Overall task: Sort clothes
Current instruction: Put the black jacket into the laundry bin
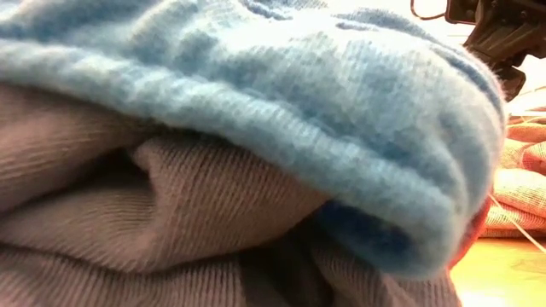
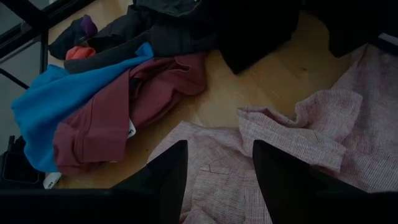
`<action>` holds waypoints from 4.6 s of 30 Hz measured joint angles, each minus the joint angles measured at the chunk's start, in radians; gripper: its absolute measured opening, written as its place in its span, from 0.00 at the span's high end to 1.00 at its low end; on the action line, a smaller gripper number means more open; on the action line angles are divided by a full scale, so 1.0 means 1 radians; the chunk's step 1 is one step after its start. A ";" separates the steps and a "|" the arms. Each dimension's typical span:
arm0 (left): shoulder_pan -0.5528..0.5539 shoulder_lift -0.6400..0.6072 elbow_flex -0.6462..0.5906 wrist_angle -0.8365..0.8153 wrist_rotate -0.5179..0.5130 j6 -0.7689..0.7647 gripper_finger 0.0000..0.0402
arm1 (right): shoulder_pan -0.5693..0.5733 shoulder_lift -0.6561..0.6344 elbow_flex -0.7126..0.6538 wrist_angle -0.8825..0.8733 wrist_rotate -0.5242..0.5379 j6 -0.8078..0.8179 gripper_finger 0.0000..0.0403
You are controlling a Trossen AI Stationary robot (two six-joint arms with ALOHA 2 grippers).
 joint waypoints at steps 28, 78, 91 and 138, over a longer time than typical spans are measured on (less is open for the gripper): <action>-0.492 -0.013 -0.394 0.108 -0.310 -0.459 0.61 | 0.000 0.000 0.000 0.031 0.000 0.001 0.55; -0.205 -0.244 -1.329 1.707 -0.145 -0.156 0.72 | -0.002 0.001 0.000 0.028 0.000 -0.019 0.55; -0.202 -0.043 -1.172 1.998 -0.069 -0.063 0.90 | -0.002 0.003 0.000 0.033 0.000 -0.019 0.55; 0.211 -0.040 0.084 0.913 -0.176 0.492 1.00 | -0.002 0.003 0.000 0.029 0.000 -0.036 0.55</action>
